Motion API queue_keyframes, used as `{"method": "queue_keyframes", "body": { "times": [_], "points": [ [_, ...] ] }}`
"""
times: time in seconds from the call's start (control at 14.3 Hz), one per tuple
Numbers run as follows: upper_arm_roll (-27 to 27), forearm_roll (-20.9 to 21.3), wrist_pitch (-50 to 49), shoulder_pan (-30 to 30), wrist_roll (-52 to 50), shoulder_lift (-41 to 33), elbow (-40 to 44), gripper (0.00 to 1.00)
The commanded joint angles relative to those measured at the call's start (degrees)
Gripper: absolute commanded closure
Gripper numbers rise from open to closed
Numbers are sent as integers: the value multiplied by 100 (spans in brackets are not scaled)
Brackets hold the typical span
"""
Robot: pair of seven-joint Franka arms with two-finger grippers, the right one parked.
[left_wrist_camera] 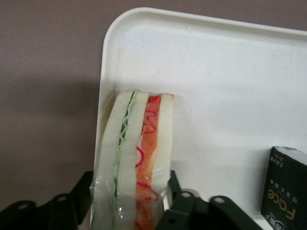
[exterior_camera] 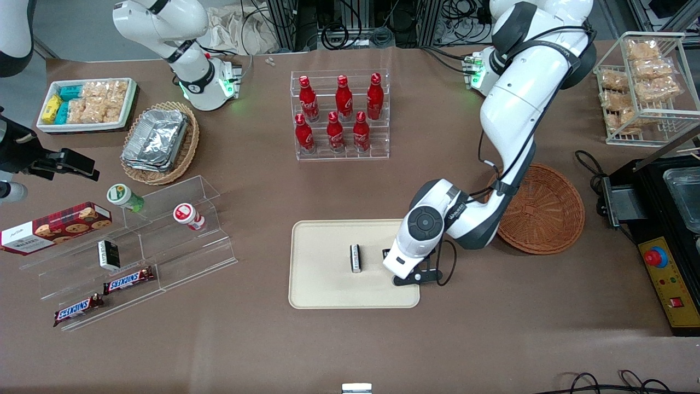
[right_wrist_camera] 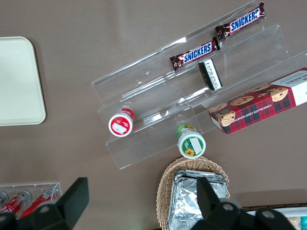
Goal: Place sandwich from basket to tray
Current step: 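Carry the sandwich to the cream tray and lower it beside the black box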
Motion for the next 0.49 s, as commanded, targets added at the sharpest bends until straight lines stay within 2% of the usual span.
{"method": "queue_keyframes", "body": {
  "times": [0.0, 0.42],
  "points": [
    [85, 131, -58, -98, -206, 101, 248, 0],
    [59, 52, -216, -46, -233, -328, 556, 0]
  ]
}}
